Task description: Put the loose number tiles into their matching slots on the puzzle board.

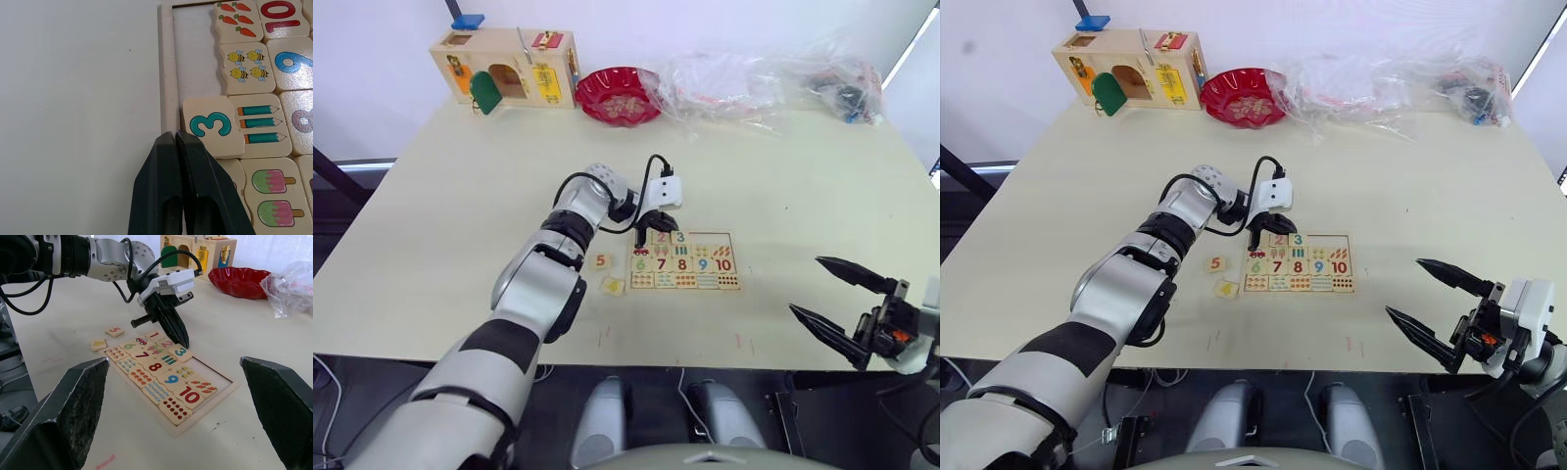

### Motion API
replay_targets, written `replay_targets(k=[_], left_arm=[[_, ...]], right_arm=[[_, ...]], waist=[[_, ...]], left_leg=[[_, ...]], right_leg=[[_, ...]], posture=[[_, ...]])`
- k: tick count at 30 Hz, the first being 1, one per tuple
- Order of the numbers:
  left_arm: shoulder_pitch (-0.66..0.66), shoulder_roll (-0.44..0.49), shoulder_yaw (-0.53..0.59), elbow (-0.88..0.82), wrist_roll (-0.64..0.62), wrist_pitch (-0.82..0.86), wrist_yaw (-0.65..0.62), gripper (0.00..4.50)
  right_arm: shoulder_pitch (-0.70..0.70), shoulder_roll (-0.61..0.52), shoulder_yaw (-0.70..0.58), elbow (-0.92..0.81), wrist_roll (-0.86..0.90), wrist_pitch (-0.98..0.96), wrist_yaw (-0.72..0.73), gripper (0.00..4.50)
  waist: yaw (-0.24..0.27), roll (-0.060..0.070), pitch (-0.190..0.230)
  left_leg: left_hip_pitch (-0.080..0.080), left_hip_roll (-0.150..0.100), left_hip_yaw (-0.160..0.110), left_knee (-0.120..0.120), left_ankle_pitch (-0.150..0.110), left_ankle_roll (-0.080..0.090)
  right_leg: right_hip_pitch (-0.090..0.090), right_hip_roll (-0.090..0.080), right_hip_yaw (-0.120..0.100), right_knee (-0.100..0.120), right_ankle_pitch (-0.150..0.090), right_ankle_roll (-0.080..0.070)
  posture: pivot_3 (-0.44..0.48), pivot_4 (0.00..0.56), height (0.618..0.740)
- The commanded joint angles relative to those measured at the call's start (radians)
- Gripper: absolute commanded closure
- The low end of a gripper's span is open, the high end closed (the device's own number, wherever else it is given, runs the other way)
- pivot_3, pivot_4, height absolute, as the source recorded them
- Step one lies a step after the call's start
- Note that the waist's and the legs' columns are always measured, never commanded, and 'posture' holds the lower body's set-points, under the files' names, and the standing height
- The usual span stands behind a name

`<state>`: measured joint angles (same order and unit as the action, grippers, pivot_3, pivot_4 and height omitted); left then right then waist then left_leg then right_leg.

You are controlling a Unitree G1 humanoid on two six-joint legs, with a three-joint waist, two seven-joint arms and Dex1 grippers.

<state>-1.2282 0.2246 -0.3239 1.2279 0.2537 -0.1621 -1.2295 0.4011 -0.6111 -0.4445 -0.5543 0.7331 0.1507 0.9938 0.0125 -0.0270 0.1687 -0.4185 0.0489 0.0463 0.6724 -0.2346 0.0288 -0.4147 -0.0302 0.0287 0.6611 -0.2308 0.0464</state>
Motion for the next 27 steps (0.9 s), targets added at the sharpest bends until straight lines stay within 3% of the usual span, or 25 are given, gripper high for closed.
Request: replay_targets(k=[1, 17, 24, 27], left_arm=[[-0.001, -0.009, 0.004, -0.035, 0.0, -0.006, 0.009, 4.39], [-0.007, 0.002, -0.001, -0.031, 0.016, -0.003, 0.047, 4.39], [-0.032, 0.051, 0.034, -0.038, -0.016, 0.018, 0.009, 4.39], [-0.031, 0.086, 0.095, -0.065, -0.087, 0.072, -0.062, 4.39]], right_arm=[[-0.003, -0.007, -0.016, -0.031, 0.015, -0.007, -0.001, 0.0], [0.002, -0.008, -0.019, -0.035, 0.02, -0.006, -0.002, 0.0], [-0.001, -0.011, -0.018, -0.029, 0.022, -0.006, 0.004, 0.0], [-0.012, -0.018, -0.013, -0.025, 0.025, 0.0, 0.007, 0.0]], waist=[[0.0, 0.0, 0.0], [0.0, 0.0, 0.0], [-0.002, 0.0, 0.0], [-0.002, 0.0, 0.0]], left_leg=[[0.0, 0.0, 0.0, 0.0, 0.0, 0.0], [0.0, 0.0, 0.0, 0.0, 0.0, 0.0], [0.001, 0.0, 0.0, 0.0, 0.0, 0.0], [0.0, 0.0, 0.0, 0.0, 0.0, 0.0]], right_leg=[[0.0, 0.0, 0.0, 0.0, 0.0, 0.0], [0.0, 0.0, 0.0, 0.0, 0.0, 0.0], [0.0, 0.0, 0.0, 0.0, 0.0, 0.0], [0.0, 0.0, 0.0, 0.0, 0.0, 0.0]], posture=[[0.0, 0.15, 0.74], [0.0, 0.15, 0.74], [0.0, 0.15, 0.74], [0.0, 0.15, 0.74]])
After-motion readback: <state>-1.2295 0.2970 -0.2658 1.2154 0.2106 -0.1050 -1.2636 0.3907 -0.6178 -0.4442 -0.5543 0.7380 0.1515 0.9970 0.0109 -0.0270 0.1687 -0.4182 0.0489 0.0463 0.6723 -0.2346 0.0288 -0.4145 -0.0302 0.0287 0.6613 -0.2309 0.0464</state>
